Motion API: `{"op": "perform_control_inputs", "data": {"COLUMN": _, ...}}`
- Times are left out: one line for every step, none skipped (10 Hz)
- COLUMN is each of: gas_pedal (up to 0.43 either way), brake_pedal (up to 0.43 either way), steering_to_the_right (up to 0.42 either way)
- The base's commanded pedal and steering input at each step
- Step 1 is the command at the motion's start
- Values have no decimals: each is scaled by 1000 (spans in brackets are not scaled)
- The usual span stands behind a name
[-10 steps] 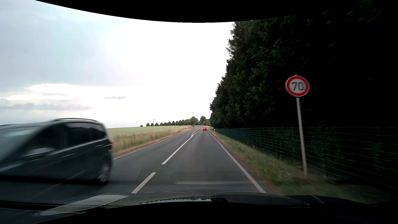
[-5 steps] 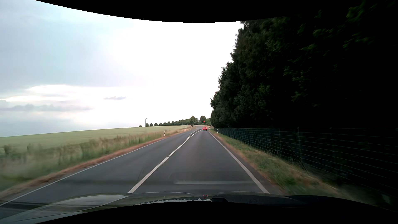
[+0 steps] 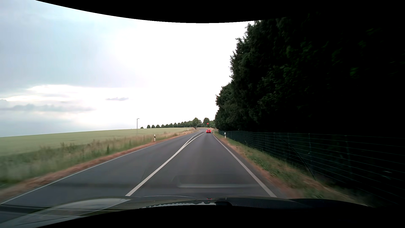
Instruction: Follow the waypoints while adhering to traffic rules and regulations
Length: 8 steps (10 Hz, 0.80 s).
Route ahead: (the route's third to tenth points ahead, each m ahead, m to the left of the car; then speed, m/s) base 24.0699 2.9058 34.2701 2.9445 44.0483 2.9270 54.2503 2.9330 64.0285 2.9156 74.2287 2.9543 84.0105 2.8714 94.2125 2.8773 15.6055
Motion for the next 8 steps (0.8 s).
{"op": "perform_control_inputs", "data": {"gas_pedal": 110, "brake_pedal": 0, "steering_to_the_right": -1}}
{"op": "perform_control_inputs", "data": {"gas_pedal": 98, "brake_pedal": 0, "steering_to_the_right": -1}}
{"op": "perform_control_inputs", "data": {"gas_pedal": 87, "brake_pedal": 0, "steering_to_the_right": -1}}
{"op": "perform_control_inputs", "data": {"gas_pedal": 87, "brake_pedal": 0, "steering_to_the_right": -1}}
{"op": "perform_control_inputs", "data": {"gas_pedal": 87, "brake_pedal": 0, "steering_to_the_right": -1}}
{"op": "perform_control_inputs", "data": {"gas_pedal": 87, "brake_pedal": 0, "steering_to_the_right": -1}}
{"op": "perform_control_inputs", "data": {"gas_pedal": 87, "brake_pedal": 0, "steering_to_the_right": -1}}
{"op": "perform_control_inputs", "data": {"gas_pedal": 87, "brake_pedal": 0, "steering_to_the_right": -1}}
